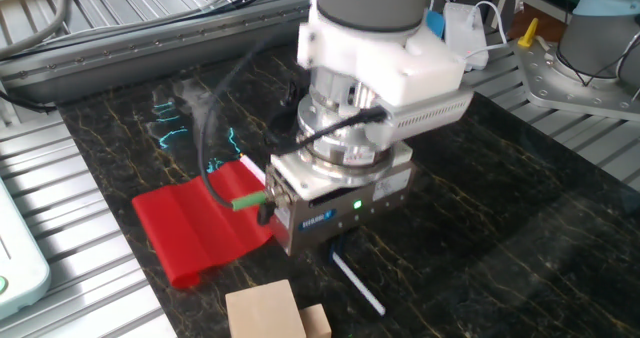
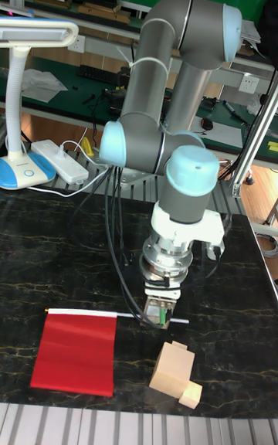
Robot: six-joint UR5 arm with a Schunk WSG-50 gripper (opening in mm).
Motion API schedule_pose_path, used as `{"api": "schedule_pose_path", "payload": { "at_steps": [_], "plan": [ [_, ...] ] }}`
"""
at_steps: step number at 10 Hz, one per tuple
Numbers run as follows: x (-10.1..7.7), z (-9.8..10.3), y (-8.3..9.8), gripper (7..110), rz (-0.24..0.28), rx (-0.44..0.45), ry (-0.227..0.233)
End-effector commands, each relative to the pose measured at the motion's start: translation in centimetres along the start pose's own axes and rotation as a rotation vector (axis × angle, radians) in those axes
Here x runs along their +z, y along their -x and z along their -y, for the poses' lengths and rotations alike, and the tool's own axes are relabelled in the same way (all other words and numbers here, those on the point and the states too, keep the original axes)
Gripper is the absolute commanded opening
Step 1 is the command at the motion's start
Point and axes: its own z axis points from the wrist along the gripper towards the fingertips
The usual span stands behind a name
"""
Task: Wave the flag
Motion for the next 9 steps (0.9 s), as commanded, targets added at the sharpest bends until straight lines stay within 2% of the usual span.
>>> {"api": "schedule_pose_path", "payload": {
  "at_steps": [1,3,4,7,9],
  "plan": [
    [-2.7,0.1,-2.1,7,-0.077,0.067,0.000],
    [-4.1,-0.3,-3.6,7,-0.137,0.148,-0.001],
    [-4.3,-0.7,-3.9,7,-0.154,0.181,0.016],
    [-5.2,-0.3,-6.1,7,-0.267,0.207,0.000],
    [-5.3,-0.5,-6.2,7,-0.277,0.215,0.008]
  ]
}}
